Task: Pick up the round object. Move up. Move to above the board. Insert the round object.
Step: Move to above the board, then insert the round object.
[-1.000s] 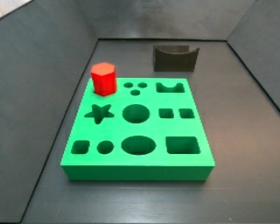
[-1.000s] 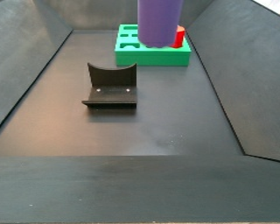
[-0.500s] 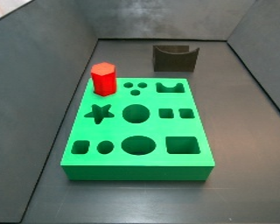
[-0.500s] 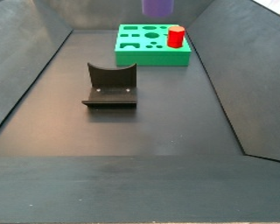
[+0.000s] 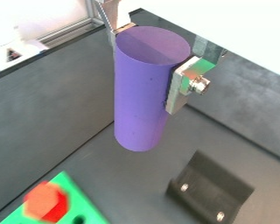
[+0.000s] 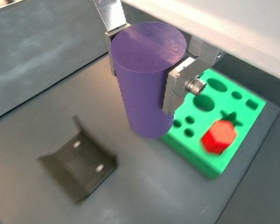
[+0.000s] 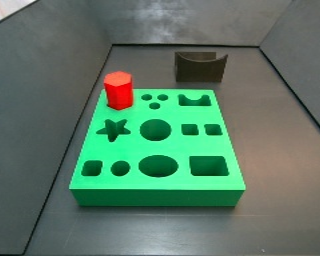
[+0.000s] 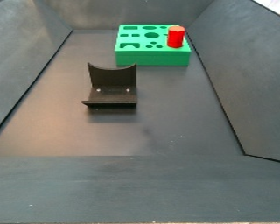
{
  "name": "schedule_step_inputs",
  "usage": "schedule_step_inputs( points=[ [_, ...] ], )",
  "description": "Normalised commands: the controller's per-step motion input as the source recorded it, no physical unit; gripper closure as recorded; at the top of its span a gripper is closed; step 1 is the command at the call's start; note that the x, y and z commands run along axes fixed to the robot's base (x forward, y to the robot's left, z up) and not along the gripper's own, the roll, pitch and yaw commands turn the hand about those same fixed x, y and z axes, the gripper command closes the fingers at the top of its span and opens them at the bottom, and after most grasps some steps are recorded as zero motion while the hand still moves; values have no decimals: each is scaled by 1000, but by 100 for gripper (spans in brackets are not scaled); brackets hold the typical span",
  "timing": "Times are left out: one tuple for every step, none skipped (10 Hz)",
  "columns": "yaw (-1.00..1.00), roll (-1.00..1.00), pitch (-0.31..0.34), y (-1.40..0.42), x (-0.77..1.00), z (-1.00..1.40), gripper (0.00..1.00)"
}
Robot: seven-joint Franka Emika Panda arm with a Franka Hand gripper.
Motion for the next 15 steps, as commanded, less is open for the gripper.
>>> schedule_step_inputs(
  points=[
    [1, 9, 7, -1000, -69, 114, 100],
    [5, 4, 9, -1000, -69, 115, 100],
    [5, -3, 15, -1000, -67, 123, 100],
    [9, -5, 23, -1000, -63, 127, 100],
    [2, 7, 36, -1000, -57, 135, 100],
    [6, 2, 47, -1000, -52, 138, 100],
    [6, 0, 74, -1000, -28, 147, 100],
    [7, 7, 94, -862, 1, 130, 100],
    [4, 19, 114, -559, 34, 91, 100],
    [8, 17, 119, -270, 56, 55, 100],
    [7, 18, 106, -183, 51, 40, 100],
    [0, 0, 0, 0, -26, -23, 100],
    [0, 0, -44, -37, 0, -177, 100],
    [0, 47, -74, -94, 0, -329, 100],
    [0, 103, -97, -140, 0, -397, 100]
  ],
)
